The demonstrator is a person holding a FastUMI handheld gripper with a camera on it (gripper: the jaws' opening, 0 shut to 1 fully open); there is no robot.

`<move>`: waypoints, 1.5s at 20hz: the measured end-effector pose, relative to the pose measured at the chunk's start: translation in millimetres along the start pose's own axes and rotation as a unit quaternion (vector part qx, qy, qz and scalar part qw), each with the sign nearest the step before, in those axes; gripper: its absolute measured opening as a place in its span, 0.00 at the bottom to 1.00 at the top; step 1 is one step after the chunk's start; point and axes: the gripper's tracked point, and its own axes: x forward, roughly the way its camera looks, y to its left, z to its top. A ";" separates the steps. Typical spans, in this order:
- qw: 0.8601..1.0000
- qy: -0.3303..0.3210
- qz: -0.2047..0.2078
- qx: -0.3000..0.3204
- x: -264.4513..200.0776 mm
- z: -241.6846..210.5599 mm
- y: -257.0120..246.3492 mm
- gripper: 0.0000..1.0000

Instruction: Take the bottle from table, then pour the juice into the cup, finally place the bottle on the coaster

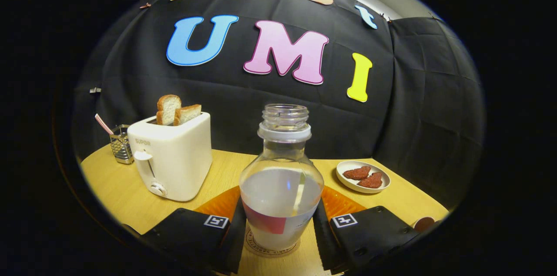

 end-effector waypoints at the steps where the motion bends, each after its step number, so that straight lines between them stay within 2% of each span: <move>1: 1.000 0.006 -0.001 0.005 2.9 -4.0 -2.5 0.72; 7: 0.999 0.018 0.009 0.051 10.3 -18.4 0.7 0.73; 14: 1.000 0.009 0.001 0.028 7.2 -22.4 -2.0 0.76; 16: 1.000 0.016 0.001 0.023 4.7 -25.4 -1.6 0.80; 17: 1.000 0.015 0.003 0.020 0.4 -21.8 -0.6 0.92; 18: 1.000 0.013 0.003 0.017 -0.1 -21.7 -1.2 0.99; 24: 1.000 0.027 -0.004 -0.002 -23.9 -17.2 -5.1 0.97; 30: 1.000 0.013 0.005 -0.026 -79.0 12.9 -5.8 0.97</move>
